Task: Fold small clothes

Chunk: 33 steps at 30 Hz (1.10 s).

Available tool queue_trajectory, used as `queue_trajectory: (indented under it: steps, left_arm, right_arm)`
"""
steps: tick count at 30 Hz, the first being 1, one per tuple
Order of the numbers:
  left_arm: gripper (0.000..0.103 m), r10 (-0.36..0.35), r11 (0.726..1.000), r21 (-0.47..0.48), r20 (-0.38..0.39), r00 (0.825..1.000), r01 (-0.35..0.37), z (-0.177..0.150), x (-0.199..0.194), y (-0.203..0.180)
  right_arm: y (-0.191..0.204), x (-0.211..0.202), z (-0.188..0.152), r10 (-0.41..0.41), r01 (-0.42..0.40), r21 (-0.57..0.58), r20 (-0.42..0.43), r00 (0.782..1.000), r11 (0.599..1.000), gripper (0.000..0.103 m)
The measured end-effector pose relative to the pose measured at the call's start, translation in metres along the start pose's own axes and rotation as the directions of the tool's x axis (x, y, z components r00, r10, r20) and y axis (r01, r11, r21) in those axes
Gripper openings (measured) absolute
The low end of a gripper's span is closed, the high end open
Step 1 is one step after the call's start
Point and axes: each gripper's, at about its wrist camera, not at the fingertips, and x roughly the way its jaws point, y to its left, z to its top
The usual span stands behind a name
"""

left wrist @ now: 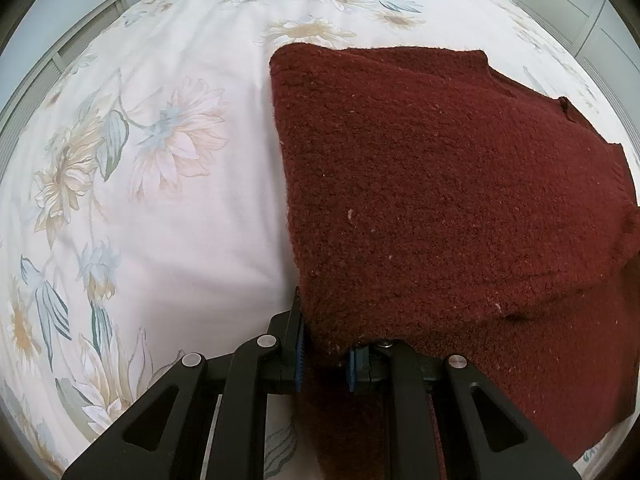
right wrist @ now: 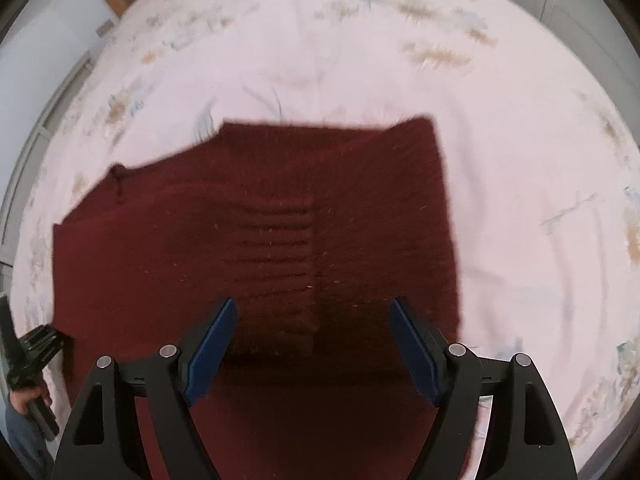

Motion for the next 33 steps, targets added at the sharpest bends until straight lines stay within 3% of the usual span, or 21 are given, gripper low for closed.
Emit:
queue_trajectory:
  steps: [4, 6, 8, 13, 19, 22, 24, 26, 29, 30, 31, 32, 33]
  left_arm:
    - [0.014, 0.004, 1.0, -0.003, -0.001, 1.0, -0.004, -0.002, -0.001, -0.002]
    - [0.014, 0.004, 1.0, -0.002, -0.001, 1.0, -0.004, -0.003, -0.001, -0.004]
    - [0.014, 0.004, 1.0, -0.004, 0.0, 1.0, -0.004, -0.003, -0.001, -0.004]
    - [0.014, 0.014, 1.0, 0.009, 0.01, 1.0, -0.014, -0.006, -0.004, -0.009]
    - [0.014, 0.042, 0.998, 0.041, 0.007, 0.999, -0.042, -0.011, -0.005, -0.022]
    - [0.015, 0.046, 0.999, 0.017, 0.011, 0.999, -0.046, -0.011, -0.004, -0.024]
    - [0.016, 0.049, 0.999, 0.013, 0.02, 0.999, -0.049, -0.013, -0.006, -0.027]
    - [0.02, 0.068, 0.997, 0.024, 0.028, 0.997, -0.069, -0.015, -0.009, -0.032]
    - [0.04, 0.115, 0.993, 0.024, 0.018, 0.993, -0.116, -0.017, -0.016, -0.04]
    - [0.053, 0.123, 0.992, 0.015, 0.017, 0.992, -0.123, -0.017, -0.02, -0.04]
    - [0.067, 0.115, 0.993, 0.001, 0.022, 0.993, -0.115, -0.018, -0.026, -0.039]
    - [0.072, 0.103, 0.995, -0.013, 0.028, 0.994, -0.102, -0.02, -0.031, -0.039]
    - [0.079, 0.095, 0.995, -0.023, 0.033, 0.995, -0.095, -0.022, -0.036, -0.039]
  right_arm:
    - [0.021, 0.017, -0.01, 0.007, -0.009, -0.065, -0.032, 0.999, 0.998, 0.079]
    - [0.032, 0.014, -0.016, 0.023, -0.025, -0.12, -0.016, 1.0, 0.993, 0.057]
    - [0.038, 0.009, -0.019, 0.079, -0.081, -0.157, -0.02, 0.997, 0.984, 0.022]
    - [0.033, -0.012, -0.021, 0.05, -0.036, -0.171, 0.079, 0.996, 0.985, 0.017]
    - [0.035, 0.007, -0.029, -0.018, 0.032, -0.218, 0.069, 0.997, 0.975, 0.016]
    - [0.032, 0.011, -0.032, -0.022, 0.041, -0.207, 0.092, 0.996, 0.977, 0.018]
    - [0.03, 0.007, -0.032, -0.025, 0.044, -0.195, 0.102, 0.994, 0.98, 0.025]
    - [0.025, 0.0, -0.034, -0.044, 0.065, -0.183, 0.116, 0.992, 0.981, 0.046]
    - [0.016, -0.013, -0.036, -0.057, 0.079, -0.167, 0.137, 0.989, 0.983, 0.065]
    - [0.013, -0.017, -0.037, -0.058, 0.081, -0.164, 0.142, 0.988, 0.983, 0.068]
    - [0.012, -0.023, -0.038, -0.057, 0.082, -0.159, 0.155, 0.986, 0.984, 0.076]
    - [0.011, -0.027, -0.039, -0.056, 0.082, -0.157, 0.164, 0.985, 0.984, 0.083]
    - [0.011, -0.032, -0.039, -0.054, 0.083, -0.158, 0.175, 0.983, 0.984, 0.083]
